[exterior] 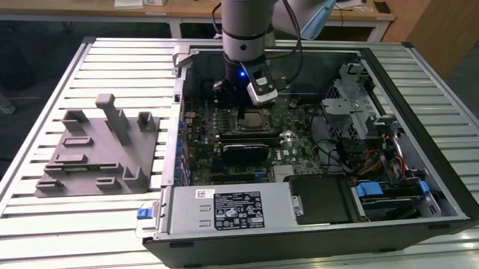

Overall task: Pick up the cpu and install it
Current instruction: 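Close the cpu cover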

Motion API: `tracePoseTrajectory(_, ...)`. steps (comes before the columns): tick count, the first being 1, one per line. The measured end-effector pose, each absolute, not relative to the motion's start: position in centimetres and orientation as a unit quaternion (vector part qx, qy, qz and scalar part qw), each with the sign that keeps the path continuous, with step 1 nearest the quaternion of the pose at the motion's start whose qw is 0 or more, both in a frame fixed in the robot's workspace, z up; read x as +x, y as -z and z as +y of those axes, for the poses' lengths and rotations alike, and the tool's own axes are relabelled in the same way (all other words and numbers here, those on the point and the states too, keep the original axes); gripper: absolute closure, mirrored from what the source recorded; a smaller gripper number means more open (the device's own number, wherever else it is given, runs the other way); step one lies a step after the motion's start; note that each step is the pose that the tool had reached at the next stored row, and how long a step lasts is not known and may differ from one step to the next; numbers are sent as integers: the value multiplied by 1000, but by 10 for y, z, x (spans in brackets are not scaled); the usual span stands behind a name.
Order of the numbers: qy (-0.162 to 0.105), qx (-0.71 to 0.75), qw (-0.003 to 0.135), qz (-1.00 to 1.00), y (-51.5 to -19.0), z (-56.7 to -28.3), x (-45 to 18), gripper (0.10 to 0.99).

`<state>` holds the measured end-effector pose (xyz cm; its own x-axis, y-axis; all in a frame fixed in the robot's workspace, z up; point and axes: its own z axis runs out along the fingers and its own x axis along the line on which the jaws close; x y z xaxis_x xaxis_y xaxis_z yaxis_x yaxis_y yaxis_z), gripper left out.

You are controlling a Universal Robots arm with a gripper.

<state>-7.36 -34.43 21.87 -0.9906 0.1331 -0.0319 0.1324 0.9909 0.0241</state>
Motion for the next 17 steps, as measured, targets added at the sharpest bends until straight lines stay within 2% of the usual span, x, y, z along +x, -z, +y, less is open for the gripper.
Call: tracePoseTrajectory(17, -11, 66, 18, 998, -225, -344, -53, 980)
